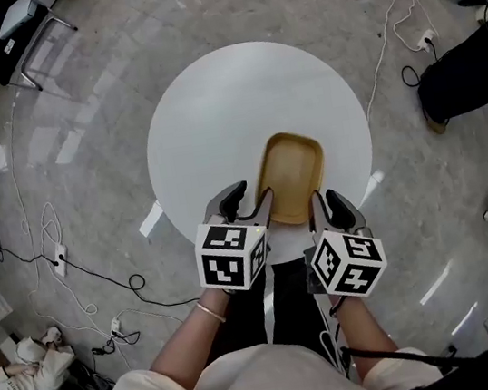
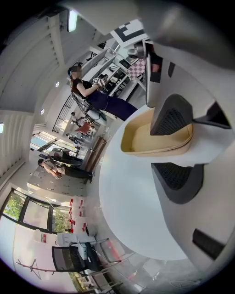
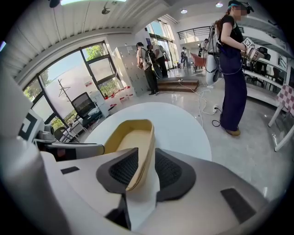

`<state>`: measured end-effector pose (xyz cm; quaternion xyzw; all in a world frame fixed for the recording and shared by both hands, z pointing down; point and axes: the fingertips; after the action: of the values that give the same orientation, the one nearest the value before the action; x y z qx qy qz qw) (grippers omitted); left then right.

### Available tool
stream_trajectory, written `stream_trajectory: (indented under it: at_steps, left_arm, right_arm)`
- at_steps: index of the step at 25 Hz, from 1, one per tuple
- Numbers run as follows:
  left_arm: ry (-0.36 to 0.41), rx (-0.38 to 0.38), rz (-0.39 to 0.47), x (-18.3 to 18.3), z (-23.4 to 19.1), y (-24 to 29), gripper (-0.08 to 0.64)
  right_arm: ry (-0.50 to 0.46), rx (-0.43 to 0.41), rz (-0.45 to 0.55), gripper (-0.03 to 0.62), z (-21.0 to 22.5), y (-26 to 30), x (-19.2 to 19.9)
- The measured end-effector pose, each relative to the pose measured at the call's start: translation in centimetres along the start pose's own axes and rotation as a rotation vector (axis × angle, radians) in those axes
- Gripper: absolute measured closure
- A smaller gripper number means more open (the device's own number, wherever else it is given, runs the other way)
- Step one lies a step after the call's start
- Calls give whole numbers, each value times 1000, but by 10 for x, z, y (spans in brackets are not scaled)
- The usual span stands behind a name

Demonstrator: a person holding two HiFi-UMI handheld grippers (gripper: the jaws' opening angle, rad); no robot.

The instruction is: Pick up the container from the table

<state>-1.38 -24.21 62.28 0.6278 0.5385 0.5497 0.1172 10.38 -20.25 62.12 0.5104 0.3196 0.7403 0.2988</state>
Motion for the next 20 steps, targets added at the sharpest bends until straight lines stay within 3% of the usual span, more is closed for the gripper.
stream_trajectory:
  at_steps: [20]
  left_arm:
    - [-7, -12, -40, 3, -4, 15, 408]
  right_arm:
    - [33, 9, -36, 491, -1, 18, 7]
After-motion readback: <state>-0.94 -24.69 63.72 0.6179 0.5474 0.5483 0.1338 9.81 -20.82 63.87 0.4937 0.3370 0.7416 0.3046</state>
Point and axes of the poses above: the fingertips, and each gripper's own axes: y forward along the fingers, z to its right, x out of its underside, and after that the axes turned 1 degree about -z, right-handed
